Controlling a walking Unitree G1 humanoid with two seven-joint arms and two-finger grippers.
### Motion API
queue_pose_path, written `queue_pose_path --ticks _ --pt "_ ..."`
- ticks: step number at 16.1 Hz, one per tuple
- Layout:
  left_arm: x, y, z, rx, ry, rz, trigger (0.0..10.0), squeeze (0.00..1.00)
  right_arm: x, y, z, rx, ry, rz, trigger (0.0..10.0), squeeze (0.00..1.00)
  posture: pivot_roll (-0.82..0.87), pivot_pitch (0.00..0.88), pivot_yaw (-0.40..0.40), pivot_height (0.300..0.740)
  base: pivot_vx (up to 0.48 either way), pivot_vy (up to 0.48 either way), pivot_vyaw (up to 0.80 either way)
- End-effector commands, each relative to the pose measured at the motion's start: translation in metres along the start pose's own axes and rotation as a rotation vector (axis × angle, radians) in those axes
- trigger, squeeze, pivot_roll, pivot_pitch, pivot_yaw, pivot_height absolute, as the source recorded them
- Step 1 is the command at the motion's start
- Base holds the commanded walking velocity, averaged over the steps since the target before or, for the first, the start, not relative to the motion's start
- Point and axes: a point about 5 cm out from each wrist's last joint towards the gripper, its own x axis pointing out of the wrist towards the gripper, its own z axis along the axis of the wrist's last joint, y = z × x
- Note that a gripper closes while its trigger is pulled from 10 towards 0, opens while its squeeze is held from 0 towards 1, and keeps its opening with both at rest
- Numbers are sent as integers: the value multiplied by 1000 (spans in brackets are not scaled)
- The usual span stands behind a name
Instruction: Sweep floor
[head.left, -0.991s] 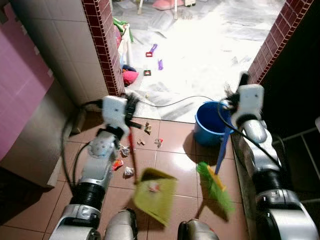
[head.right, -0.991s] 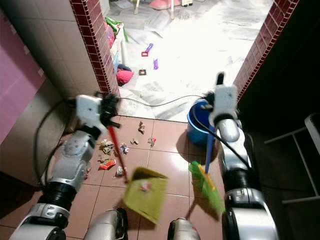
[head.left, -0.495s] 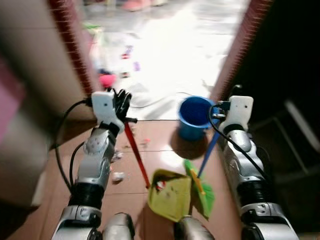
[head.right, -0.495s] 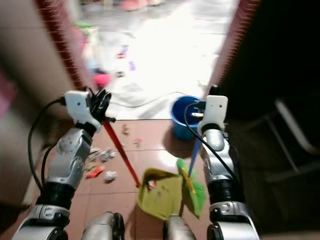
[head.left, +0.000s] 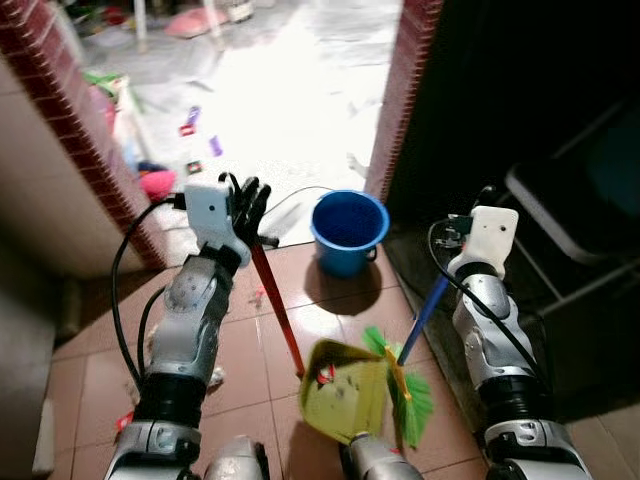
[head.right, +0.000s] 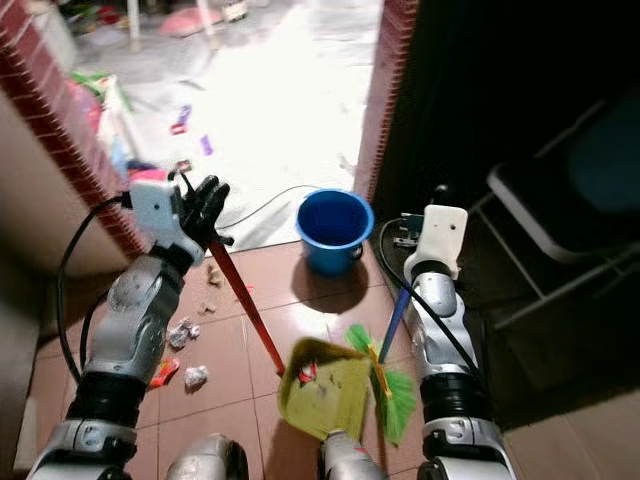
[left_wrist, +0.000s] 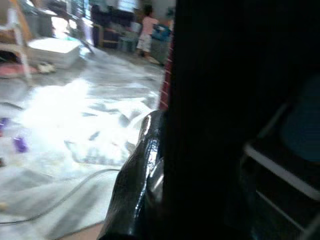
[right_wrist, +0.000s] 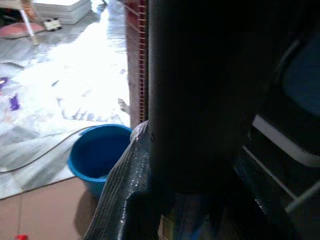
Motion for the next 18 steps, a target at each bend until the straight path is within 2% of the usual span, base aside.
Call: queue_pose_path --ticks 1,2,5,7,9,12,14,18 --pt "0 -5 2 -21 -11 -29 10000 0 -4 -5 -16 -11 63 -21 10000 0 -79 39 28 740 0 0 -800" --pt "0 -4 1 -10 -9 -26 10000 0 -3 -4 -17 -8 69 -17 10000 0 -79 39 28 740 0 0 -800" --pt "1 5 5 44 -9 76 10000 0 -2 -5 -13 0 56 -22 10000 0 -76 43 23 740 0 0 -800" --pt "-4 7 7 29 -14 91 10000 0 -3 -5 -13 -3 51 -16 10000 0 -75 46 22 740 0 0 -800" --pt "-10 13 9 63 -23 177 10000 0 -4 -1 -10 15 23 29 10000 0 -69 56 15 740 0 0 -800" --pt "-17 25 21 181 -73 280 10000 0 -5 8 -4 28 -9 82 10000 0 -64 55 -1 740 0 0 0" --pt "-19 31 26 213 -86 317 10000 0 -5 10 -4 21 -3 94 10000 0 -62 50 -6 740 0 0 0" --pt "-17 38 43 205 -140 395 10000 0 -4 8 -4 16 -4 108 10000 0 -63 45 -13 740 0 0 -706"
